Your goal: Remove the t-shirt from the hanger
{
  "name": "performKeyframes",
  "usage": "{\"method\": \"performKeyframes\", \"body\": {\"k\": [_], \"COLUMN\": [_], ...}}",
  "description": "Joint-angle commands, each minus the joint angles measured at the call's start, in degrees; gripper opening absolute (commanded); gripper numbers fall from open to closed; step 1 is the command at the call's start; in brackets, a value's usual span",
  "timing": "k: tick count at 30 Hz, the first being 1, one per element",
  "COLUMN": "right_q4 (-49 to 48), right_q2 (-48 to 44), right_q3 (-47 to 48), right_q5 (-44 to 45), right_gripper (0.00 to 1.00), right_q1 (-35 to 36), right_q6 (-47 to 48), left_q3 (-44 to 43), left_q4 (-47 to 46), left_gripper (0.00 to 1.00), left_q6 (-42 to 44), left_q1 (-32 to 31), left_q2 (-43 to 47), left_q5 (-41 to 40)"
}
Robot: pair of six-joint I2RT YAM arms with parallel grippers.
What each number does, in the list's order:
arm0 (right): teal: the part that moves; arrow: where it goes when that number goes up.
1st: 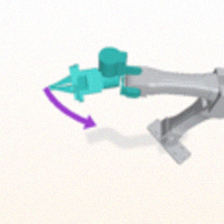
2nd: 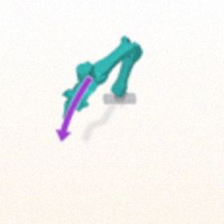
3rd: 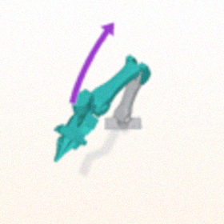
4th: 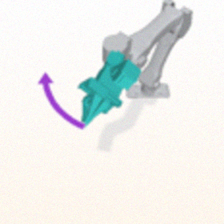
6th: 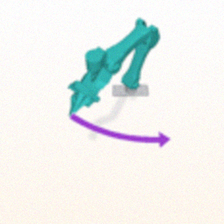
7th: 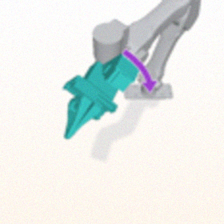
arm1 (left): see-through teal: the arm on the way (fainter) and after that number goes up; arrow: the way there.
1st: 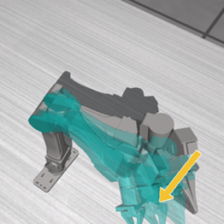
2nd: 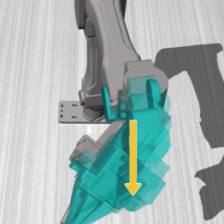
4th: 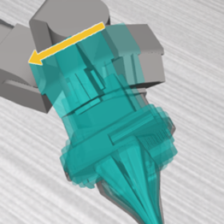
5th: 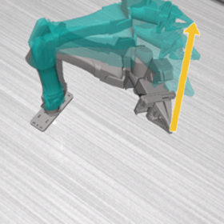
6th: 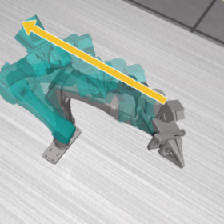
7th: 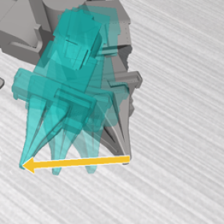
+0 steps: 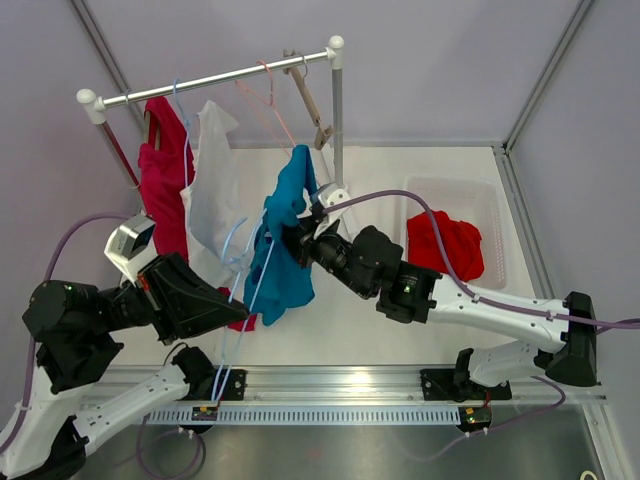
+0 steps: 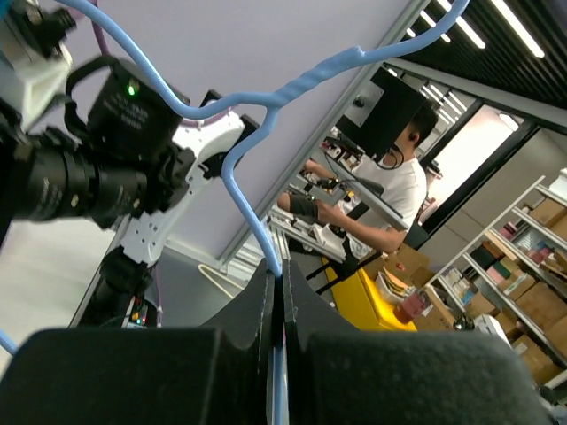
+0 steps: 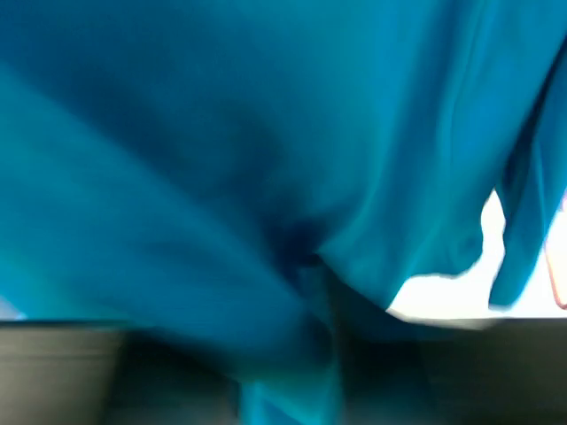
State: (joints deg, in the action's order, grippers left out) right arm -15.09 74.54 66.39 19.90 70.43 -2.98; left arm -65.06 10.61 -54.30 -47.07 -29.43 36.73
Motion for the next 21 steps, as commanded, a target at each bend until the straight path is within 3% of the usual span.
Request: {"method": "performKeyframes", "body": {"k": [1,3,5,9,14,20,21], "right_q4": [-0.13,0.67,1.03,4.09,11.22,18.86,20.09], "right_q2": [-0.19,-1.23,-2.99,-6.68,-13.44,-17.15,-16.89], "right_q3": [4.27,4.54,4.10,3.48,4.27,10.41,12.86], "right_q5": [3.63,10.81,14.10,15.79,14.47,16.03,18.74], "right_gripper": [0.17,0.04,0.01,0.00,0.00,0.00,0.00], "right_q1": [-0.91,-1.00,-1.00,-1.00,-0.91,-1.09,-1.00], "right_q6": [0.52,1.57,1.84,-1.75,-7.21,-3.97,-2.65], "left_q3": [-3.41,-5.77,-8.67,-14.82,-14.75,-11.15,-10.88], "left_q4": [4.74,12.10,18.36,31.10,37.98,40.10,40.10], "left_gripper": [0.00,0.00,0.00,0.01,0.02,0.02,0.02], "left_q6": [4.46,8.31,13.75,20.02,24.32,27.05,27.06], "left_q1": [0.14,0.14,0.14,0.14,0.05,-0.04,-0.04], "left_q2": [3.15,4.11,5.26,7.45,10.96,13.43,13.87], "left_q5": [5.28,5.11,4.14,2.21,1.34,-13.77,-21.19]}}
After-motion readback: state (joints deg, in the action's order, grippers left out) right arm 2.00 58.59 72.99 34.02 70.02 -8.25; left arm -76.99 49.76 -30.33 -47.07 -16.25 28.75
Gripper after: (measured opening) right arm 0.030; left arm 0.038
